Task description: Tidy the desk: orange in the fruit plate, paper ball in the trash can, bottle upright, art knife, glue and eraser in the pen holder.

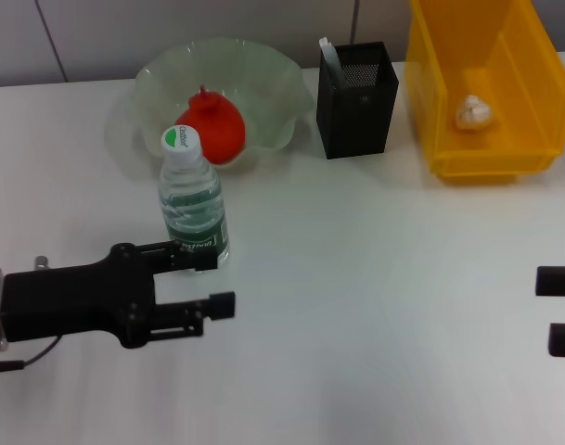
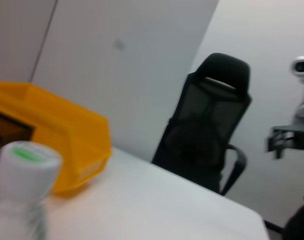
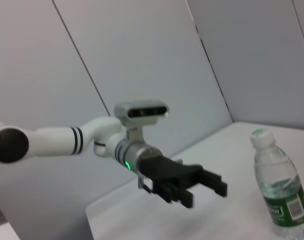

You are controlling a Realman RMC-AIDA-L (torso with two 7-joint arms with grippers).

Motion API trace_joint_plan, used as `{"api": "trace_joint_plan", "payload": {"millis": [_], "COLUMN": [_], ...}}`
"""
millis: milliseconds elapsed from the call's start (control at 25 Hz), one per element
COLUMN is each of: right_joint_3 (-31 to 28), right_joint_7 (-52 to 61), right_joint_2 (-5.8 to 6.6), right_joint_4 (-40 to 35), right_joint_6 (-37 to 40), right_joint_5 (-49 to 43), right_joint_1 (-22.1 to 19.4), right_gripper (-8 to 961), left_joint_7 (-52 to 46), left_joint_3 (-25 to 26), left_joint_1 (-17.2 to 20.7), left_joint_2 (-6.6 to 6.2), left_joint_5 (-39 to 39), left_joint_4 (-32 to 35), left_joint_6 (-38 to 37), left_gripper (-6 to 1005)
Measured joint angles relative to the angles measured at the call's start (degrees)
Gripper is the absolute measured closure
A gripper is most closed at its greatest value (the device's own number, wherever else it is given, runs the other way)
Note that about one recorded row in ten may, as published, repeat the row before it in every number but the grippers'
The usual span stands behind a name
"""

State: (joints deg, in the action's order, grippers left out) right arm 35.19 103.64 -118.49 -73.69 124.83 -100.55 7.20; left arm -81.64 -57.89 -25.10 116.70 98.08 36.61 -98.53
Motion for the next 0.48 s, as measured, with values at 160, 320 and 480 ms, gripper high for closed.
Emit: {"api": "trace_joint_plan", "payload": {"millis": [160, 320, 480], "right_joint_3": [-0.8, -1.3, -0.9], "right_joint_7": [-1.4, -2.3, -3.1], "right_joint_2": [-0.10, 0.44, 0.69], "right_joint_4": [0.7, 1.3, 1.7], "right_joint_6": [-0.2, -0.3, -0.3], "right_joint_5": [-3.6, -4.9, -6.1], "right_joint_1": [1.8, 2.7, 3.7], "right_gripper": [301, 301, 301], "left_joint_7": [1.2, -1.8, -2.2], "left_joint_3": [0.2, -0.1, -0.4], "left_joint_1": [0.4, -0.9, -2.7], "left_joint_2": [1.55, 1.92, 1.92], "left_joint_5": [-0.3, -0.4, -0.2], "left_joint_4": [2.7, 2.9, 0.7], "left_joint_6": [-3.4, -3.0, -2.0], "left_gripper": [277, 200, 181]}}
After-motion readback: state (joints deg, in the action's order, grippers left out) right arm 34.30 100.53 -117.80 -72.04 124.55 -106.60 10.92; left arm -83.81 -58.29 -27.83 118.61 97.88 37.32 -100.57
